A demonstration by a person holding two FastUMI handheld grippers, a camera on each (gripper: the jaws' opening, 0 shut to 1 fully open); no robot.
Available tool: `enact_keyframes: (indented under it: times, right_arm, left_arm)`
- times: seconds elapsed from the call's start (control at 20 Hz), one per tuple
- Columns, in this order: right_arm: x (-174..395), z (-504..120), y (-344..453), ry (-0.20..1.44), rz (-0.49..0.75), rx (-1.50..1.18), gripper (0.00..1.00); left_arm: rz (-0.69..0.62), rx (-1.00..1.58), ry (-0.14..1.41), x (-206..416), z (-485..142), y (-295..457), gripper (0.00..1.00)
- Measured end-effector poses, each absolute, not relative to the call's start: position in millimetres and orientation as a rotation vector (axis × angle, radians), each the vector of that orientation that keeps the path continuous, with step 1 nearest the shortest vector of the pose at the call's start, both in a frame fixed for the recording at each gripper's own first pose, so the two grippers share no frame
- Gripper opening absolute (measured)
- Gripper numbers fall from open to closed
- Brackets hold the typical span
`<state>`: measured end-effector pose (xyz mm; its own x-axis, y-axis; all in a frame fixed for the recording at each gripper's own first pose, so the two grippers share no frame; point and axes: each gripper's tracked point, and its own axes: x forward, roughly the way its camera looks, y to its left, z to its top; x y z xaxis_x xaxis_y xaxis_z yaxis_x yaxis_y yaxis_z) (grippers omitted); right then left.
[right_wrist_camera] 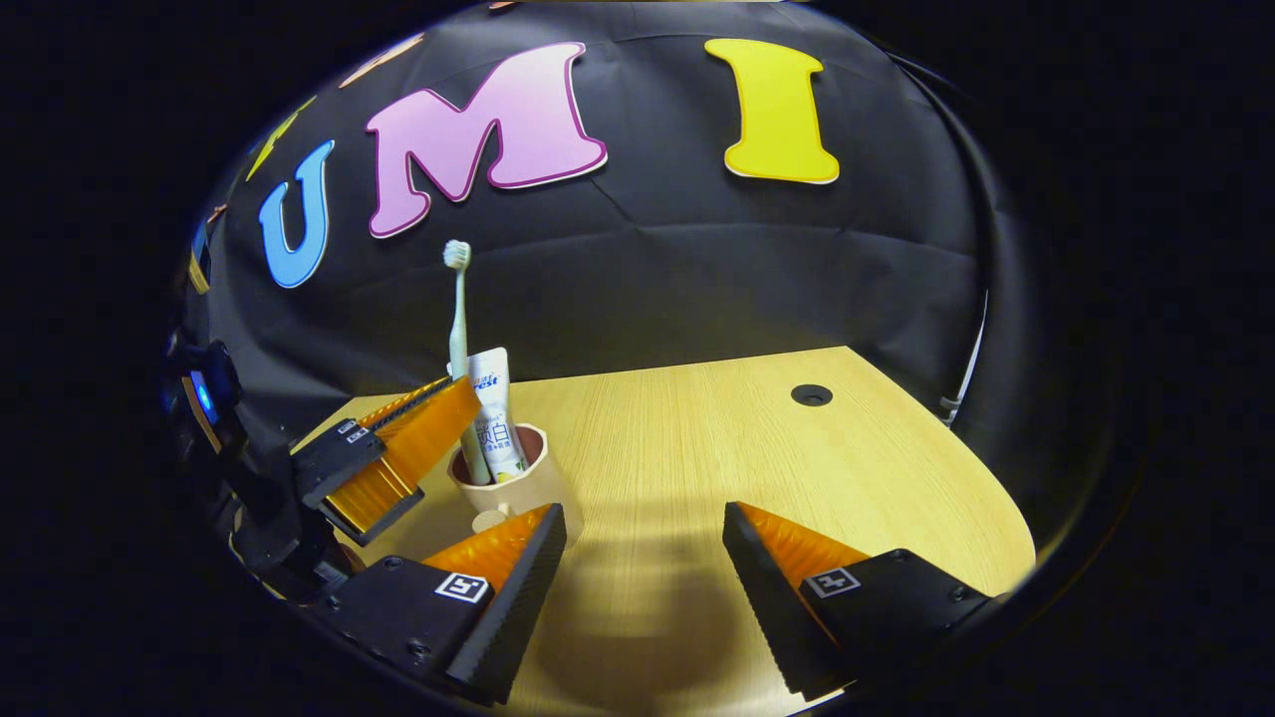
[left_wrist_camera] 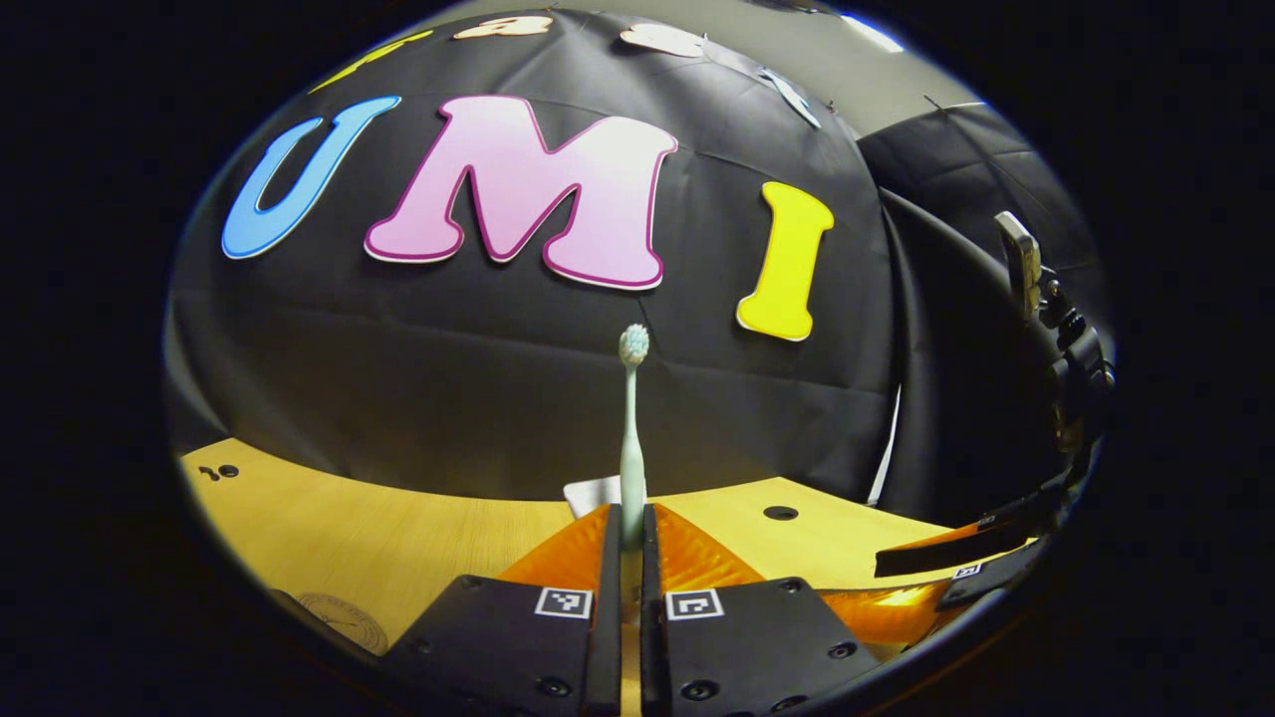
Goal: Put the toothbrush and toothpaste on the desktop into the cup, then pick up the cup and place it on the coaster on the desktop.
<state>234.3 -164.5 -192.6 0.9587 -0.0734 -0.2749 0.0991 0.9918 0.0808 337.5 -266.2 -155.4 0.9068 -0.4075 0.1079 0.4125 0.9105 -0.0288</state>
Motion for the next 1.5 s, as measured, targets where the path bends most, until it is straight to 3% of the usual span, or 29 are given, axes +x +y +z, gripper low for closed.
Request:
enact_keyframes:
  times: [0.1, 0.15, 0.2, 0.25, 0.35, 0.5, 0.55, 0.65, 1.05, 1.5]
  right_arm:
    - [236, -195, -163, 0.28, -0.081, 0.083, 0.98]
    - [236, -197, -163, 0.281, -0.078, 0.081, 0.98]
    - [236, -198, -162, 0.282, -0.076, 0.08, 0.98]
    - [237, -198, -162, 0.284, -0.074, 0.081, 0.98]
    - [238, -197, -165, 0.275, -0.078, 0.081, 0.98]
    - [243, -194, -166, 0.281, -0.075, 0.095, 0.98]
    - [245, -193, -166, 0.289, -0.069, 0.101, 0.98]
    - [250, -186, -161, 0.304, -0.051, 0.111, 0.98]
    - [275, -169, -122, 0.488, 0.04, 0.126, 0.98]
    - [287, -180, -79, 0.709, 0.116, 0.067, 0.98]
  left_arm:
    - [-0.431, -0.048, -0.096, 334, -163, -267, 0.17]
    - [-0.428, -0.044, -0.092, 332, -166, -267, 0.29]
    - [-0.431, -0.041, -0.087, 331, -169, -267, 0.24]
    - [-0.433, -0.035, -0.078, 330, -172, -267, 0.4]
    - [-0.436, -0.029, -0.069, 323, -173, -267, 0.51]
    - [-0.433, -0.031, -0.076, 309, -166, -257, 0.84]
    - [-0.428, -0.036, -0.069, 304, -163, -253, 0.92]
    - [-0.407, -0.053, -0.052, 290, -157, -238, 0.98]
    - [-0.29, -0.139, 0.105, 211, -168, -170, 0.98]
    - [-0.168, -0.15, 0.167, 189, -158, -114, 0.98]
